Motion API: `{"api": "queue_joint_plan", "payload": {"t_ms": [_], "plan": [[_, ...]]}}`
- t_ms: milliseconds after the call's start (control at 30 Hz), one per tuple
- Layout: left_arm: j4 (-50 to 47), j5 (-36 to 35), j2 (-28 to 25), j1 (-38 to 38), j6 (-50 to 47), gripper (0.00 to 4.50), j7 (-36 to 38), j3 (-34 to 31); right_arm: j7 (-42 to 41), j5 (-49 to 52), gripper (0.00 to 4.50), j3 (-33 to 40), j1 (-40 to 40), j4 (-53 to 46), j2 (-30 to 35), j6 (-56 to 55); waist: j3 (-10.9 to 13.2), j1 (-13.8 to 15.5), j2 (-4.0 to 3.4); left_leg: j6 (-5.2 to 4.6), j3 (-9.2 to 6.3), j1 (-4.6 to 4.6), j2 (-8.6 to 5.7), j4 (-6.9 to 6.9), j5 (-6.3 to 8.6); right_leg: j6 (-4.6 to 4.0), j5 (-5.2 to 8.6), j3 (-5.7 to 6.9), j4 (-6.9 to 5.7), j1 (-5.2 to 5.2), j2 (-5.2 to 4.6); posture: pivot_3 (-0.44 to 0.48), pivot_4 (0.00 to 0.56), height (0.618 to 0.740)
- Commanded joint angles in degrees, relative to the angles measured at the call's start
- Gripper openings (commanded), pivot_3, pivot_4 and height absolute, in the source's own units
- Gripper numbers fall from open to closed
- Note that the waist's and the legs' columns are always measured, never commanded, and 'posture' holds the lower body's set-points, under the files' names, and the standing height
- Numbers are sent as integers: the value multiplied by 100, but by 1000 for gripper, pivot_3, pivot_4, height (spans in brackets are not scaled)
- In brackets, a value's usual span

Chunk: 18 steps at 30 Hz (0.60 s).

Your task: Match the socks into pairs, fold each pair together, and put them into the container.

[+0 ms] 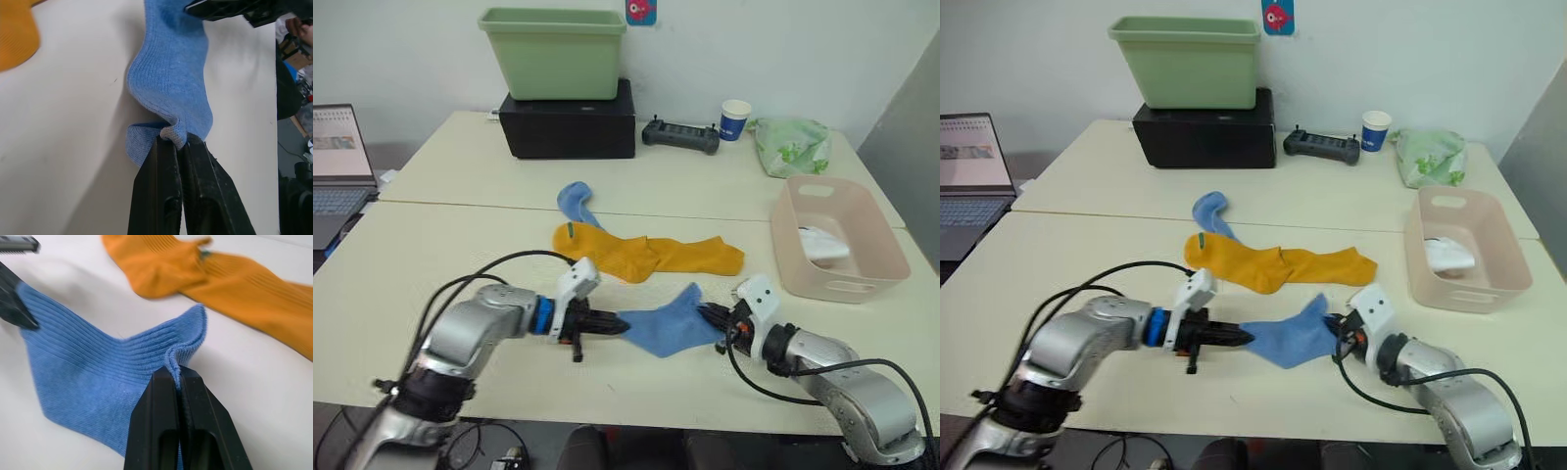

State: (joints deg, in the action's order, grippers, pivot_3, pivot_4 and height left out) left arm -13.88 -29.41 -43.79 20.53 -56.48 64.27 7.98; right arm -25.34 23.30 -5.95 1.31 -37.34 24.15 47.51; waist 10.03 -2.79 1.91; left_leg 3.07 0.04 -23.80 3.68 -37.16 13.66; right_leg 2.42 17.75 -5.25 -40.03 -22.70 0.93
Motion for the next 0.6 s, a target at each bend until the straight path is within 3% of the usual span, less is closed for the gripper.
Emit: {"api": "queue_joint_plan", "payload": {"t_ms": [33,233,400,600], "plan": [[-8,-30,-296,83,-232,0,-108,-128,190,-42,31,-143,29,-173,-136,-56,0,16,1,0,3,2,-2,-3,0,1,0,0,1,5,-3,0,150,719],[978,219,461,777,-489,0,-991,-20,789,-817,31,-278,47,387,-368,-628,0,112,1,-1,3,0,-4,-25,-1,3,-2,2,2,10,-3,0,150,719],[1219,514,654,958,-247,0,-1259,196,962,-1103,31,-68,2,577,-304,-813,-1,105,2,-1,8,-10,-2,-45,0,1,-6,-6,2,12,-2,0,150,719],[1223,542,317,938,51,1607,-1114,-22,822,-1001,0,392,-132,499,-110,-695,-1,95,2,-2,3,-8,1,-45,0,-17,-17,-2,-2,12,2,0,150,719]]}}
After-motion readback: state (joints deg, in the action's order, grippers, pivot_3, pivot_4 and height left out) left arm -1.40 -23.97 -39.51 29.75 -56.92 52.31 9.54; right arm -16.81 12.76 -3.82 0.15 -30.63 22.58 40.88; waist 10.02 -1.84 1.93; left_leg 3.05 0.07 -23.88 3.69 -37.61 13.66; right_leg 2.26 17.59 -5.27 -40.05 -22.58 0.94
